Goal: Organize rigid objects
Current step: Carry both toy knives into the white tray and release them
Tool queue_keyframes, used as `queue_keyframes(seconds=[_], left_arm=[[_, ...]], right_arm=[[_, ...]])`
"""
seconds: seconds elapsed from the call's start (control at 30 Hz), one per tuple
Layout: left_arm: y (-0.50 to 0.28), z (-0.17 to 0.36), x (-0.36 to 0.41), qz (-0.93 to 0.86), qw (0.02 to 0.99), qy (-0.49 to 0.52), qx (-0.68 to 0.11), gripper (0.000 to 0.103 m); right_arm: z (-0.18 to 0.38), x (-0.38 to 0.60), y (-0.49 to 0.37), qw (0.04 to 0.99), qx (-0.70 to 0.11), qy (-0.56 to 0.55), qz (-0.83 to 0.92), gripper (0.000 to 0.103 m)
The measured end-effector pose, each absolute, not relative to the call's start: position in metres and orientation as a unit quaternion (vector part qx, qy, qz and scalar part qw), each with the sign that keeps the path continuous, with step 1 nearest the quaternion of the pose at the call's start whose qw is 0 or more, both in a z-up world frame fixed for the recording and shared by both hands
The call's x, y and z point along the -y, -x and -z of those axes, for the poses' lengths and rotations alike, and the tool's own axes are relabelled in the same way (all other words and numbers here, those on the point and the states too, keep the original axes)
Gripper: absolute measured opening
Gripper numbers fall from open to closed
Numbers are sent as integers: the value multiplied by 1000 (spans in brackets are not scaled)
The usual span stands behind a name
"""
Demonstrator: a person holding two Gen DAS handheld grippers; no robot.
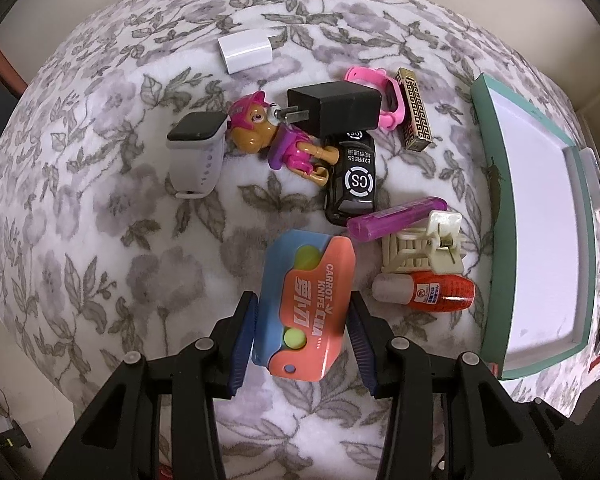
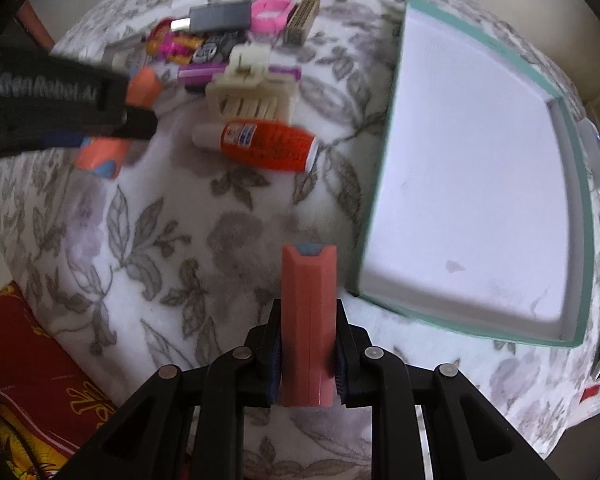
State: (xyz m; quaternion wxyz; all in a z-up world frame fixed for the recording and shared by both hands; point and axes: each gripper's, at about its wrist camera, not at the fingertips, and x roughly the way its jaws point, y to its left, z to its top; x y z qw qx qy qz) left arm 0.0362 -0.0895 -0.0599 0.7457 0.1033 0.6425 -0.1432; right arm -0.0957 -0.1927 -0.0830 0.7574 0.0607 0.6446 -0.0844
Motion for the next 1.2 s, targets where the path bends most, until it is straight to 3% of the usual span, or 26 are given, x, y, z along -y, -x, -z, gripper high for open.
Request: queue_keyframes(seconds=[0.77,1.2], left_arm=[[-31,1,147,209,777,-113,-582,46],[-33,14,268,267,762,-188,-559,47]], right_arm=[[-42,288,79,845,-495,-172,104,21],[-6,396,50,816,-509,-175,209,22]])
